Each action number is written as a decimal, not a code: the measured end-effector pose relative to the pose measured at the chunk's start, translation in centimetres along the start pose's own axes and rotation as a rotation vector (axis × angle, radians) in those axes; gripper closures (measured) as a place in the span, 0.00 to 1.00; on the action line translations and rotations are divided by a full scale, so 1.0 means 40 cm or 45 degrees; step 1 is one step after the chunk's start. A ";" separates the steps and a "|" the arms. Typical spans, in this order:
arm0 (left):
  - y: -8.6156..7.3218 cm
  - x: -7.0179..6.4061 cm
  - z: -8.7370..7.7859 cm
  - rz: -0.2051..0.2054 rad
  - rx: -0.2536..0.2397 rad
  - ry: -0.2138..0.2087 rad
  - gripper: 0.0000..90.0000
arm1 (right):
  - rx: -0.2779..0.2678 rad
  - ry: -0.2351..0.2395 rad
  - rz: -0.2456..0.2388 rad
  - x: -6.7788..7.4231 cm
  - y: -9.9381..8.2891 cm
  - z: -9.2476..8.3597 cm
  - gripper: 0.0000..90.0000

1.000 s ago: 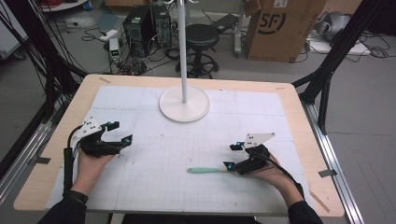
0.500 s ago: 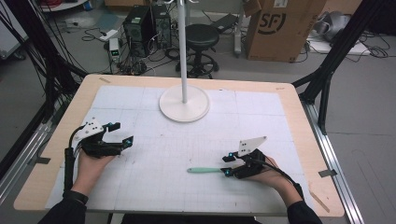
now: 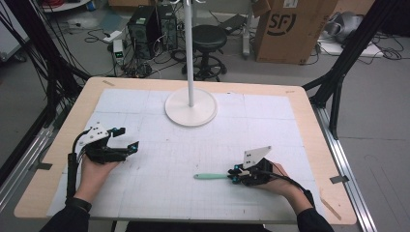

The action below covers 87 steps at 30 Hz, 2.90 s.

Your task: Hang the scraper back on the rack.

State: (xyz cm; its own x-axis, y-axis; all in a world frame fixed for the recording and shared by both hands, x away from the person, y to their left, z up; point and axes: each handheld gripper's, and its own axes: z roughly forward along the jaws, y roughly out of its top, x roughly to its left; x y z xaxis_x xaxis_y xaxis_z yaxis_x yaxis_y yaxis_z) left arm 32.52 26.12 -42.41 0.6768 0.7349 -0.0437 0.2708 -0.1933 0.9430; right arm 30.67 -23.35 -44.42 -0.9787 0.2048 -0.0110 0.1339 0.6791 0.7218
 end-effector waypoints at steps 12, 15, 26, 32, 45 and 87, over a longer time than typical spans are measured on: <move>0.000 -0.001 -0.001 0.005 0.001 -0.002 0.22 | 0.037 0.028 0.055 -0.009 0.011 -0.001 0.89; 0.001 -0.001 -0.002 0.003 -0.003 -0.004 0.22 | 0.042 0.006 0.073 -0.012 0.013 -0.002 0.90; 0.002 0.002 -0.007 -0.007 -0.015 -0.010 0.22 | -0.206 -0.161 0.263 -0.066 0.067 -0.098 0.90; 0.001 0.001 -0.006 -0.010 -0.011 -0.024 0.22 | -0.328 -0.245 0.359 -0.106 0.135 -0.171 0.90; -0.002 0.006 -0.005 -0.044 -0.003 -0.043 0.21 | -0.464 -0.342 0.404 -0.185 0.314 -0.342 0.90; -0.008 0.010 -0.013 -0.053 0.001 -0.078 0.21 | -0.540 -0.497 0.355 -0.304 0.651 -0.505 0.90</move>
State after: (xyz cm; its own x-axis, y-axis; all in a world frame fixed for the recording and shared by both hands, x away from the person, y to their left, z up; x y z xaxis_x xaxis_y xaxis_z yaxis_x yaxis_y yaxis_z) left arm 32.35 26.83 -42.55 0.7056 0.7010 -0.1034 0.3004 -0.1637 0.9397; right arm 42.92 -22.40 -11.53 -0.7768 0.6293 0.0234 0.2240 0.2414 0.9442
